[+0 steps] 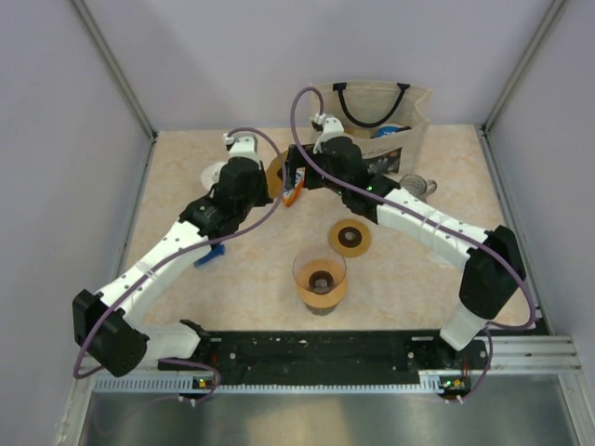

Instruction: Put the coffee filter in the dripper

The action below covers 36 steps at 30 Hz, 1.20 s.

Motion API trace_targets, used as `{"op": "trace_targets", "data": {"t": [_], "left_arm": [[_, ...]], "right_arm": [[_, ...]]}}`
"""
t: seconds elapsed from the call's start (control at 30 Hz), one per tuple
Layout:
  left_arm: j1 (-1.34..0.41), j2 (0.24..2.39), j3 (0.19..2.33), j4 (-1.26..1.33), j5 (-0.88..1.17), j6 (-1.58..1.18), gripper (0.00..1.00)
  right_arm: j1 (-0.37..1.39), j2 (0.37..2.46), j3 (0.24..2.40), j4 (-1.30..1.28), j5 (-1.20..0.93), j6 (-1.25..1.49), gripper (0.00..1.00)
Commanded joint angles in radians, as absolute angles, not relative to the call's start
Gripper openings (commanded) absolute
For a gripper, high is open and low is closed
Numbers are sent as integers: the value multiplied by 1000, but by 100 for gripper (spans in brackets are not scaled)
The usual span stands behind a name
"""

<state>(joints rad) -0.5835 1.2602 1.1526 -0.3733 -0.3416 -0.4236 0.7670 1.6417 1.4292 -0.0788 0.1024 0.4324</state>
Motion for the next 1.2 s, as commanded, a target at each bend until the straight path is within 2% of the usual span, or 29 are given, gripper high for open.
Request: {"op": "trace_targets", "data": {"t": [0.0, 0.1, 0.27, 0.43, 0.57, 0.7, 0.93, 1.17], "left_arm": [[-603, 1269, 1212, -305, -399, -452, 0], [-606, 1272, 1223, -293, -403, -474, 0], [-624, 1261, 1229, -252, -396, -469, 0], [-630, 1258, 1226, -252, -423, -468, 0], [-634, 1253, 1221, -262, -483, -498, 0], [-630, 1255, 1229, -291, -566, -537, 0], [-630, 1261, 1230, -295, -610, -566, 0], [-629, 1279, 1243, -328, -614, -581, 0]], "right_arm": [[758, 1680, 1491, -86, 71, 489, 92], [758, 1692, 1489, -87, 66, 497, 90], [746, 1741, 1532, -103, 97, 509, 78], [739, 1753, 1546, -104, 133, 534, 73], [738, 1740, 1525, -100, 146, 529, 60], [738, 1701, 1471, -104, 173, 511, 51], [729, 1638, 1394, -98, 210, 486, 20], [726, 1618, 1388, -112, 167, 446, 10]]}}
